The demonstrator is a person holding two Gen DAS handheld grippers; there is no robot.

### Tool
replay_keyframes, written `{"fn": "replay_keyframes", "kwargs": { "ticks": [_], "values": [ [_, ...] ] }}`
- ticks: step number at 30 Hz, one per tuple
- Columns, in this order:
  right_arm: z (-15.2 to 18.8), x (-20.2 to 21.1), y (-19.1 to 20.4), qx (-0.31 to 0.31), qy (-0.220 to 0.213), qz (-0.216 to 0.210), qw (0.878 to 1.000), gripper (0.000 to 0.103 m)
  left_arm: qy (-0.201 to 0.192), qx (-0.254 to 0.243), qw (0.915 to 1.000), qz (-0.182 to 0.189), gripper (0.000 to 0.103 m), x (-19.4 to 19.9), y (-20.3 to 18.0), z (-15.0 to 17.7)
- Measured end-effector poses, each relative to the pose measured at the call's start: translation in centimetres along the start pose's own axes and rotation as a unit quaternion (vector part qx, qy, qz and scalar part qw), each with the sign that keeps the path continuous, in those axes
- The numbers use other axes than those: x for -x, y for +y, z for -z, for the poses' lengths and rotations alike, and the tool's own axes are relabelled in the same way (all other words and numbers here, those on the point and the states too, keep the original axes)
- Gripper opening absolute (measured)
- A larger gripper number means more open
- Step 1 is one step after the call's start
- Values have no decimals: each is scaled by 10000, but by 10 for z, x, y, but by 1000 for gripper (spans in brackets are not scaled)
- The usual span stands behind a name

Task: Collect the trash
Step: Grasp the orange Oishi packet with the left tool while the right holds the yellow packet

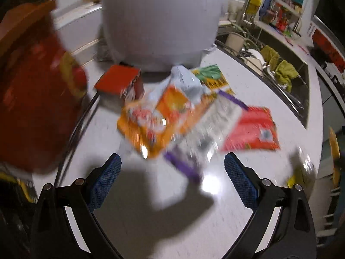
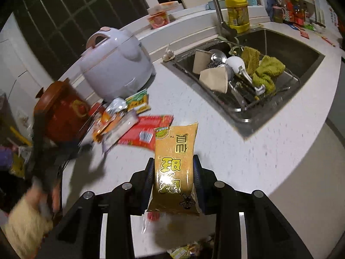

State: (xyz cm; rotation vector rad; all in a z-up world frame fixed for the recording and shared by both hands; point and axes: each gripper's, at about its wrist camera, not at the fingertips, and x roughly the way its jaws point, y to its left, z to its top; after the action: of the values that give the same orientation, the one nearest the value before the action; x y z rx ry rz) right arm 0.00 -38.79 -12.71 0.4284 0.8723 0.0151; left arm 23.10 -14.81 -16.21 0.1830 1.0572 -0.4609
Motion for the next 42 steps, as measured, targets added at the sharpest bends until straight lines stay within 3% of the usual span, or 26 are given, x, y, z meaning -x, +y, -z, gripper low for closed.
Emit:
{"fn": "replay_keyframes", "kwargs": {
  "ticks": [5,10,18,24,28,29,32,35,37,41,42],
  "values": [
    [16,1,0,-175,85,-281,9994,34,546,625,9961,302,94,-43,24,-34],
    [18,1,5,-132,64,-348,9993,34,436,807,9943,551,91,-42,33,-40],
    [16,5,13,-72,-45,-508,9987,34,91,633,9892,1316,47,-18,22,-19],
    [16,7,20,-23,-133,-585,9982,34,45,638,9804,1862,33,-1,22,-3],
    [19,11,18,-61,-184,-615,9979,34,11,161,9889,1477,33,2,6,-8],
    [19,11,17,-76,-189,-611,9979,34,-39,69,9904,1379,38,3,4,-12],
    [22,14,12,-172,-194,-619,9977,34,-275,-391,9967,652,78,4,-14,-36],
    [25,18,6,-240,-216,-609,9976,34,-177,-991,9949,83,80,-8,-32,-52],
    [26,21,1,-291,-247,-585,9976,34,60,-1448,9888,-346,81,-28,-46,-61],
    [27,27,-9,-422,-317,-533,9972,34,214,-1711,9841,-419,81,-42,-59,-70],
    [27,27,-10,-441,-313,-532,9971,34,268,-1776,9833,-293,81,-43,-63,-72]
  ]
}}
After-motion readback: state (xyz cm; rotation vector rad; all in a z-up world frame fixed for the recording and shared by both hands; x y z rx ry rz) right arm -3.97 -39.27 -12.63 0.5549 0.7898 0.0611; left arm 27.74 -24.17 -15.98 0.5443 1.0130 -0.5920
